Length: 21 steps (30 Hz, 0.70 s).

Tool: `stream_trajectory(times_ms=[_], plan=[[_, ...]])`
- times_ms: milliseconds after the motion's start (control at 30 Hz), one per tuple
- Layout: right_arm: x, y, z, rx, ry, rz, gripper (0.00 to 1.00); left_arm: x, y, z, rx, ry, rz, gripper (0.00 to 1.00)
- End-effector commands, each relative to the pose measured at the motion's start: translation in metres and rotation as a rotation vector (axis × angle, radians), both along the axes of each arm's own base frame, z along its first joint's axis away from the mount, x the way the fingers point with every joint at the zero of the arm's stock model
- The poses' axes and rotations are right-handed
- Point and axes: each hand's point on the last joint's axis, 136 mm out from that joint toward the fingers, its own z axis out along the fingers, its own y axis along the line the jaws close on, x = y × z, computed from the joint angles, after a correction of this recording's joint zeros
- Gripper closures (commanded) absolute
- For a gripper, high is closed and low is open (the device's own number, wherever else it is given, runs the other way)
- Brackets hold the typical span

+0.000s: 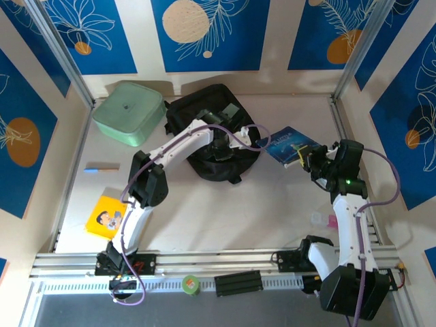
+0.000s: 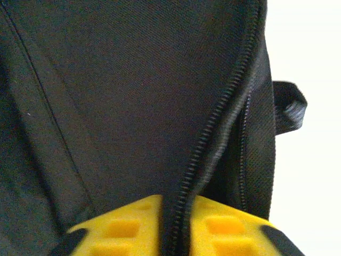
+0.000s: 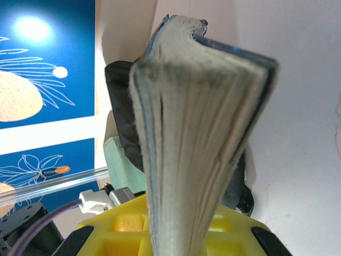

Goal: Pack the student bag
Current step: Open the student bag at the top-center of the table.

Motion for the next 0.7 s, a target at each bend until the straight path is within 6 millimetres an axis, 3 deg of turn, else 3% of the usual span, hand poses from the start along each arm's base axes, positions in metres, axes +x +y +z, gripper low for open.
stream_trajectory(times_ms=[0,133,367,567,667], plan=[[-0.004,-0.004,0.020,-0.023,-0.072,0.002,0.93,0.010,-0.005,0.011,0.003,-0.073,-0.009,0.89],[-0.009,-0.016,0.026,-0.055,-0.083,-0.032,0.94,0.019,-0.012,0.040,-0.076,-0.145,0.009,1.00],[-0.018,-0.022,0.023,-0.076,-0.059,-0.054,0.94,0.040,-0.013,0.089,-0.199,-0.349,0.079,1.00],[-0.019,-0.010,0.026,-0.045,-0.088,0.019,0.93,0.059,0.001,0.141,-0.355,-0.544,0.218,1.00],[-0.017,0.003,0.034,-0.023,-0.134,0.085,0.93,0.061,0.005,0.156,-0.439,-0.581,0.263,1.00]])
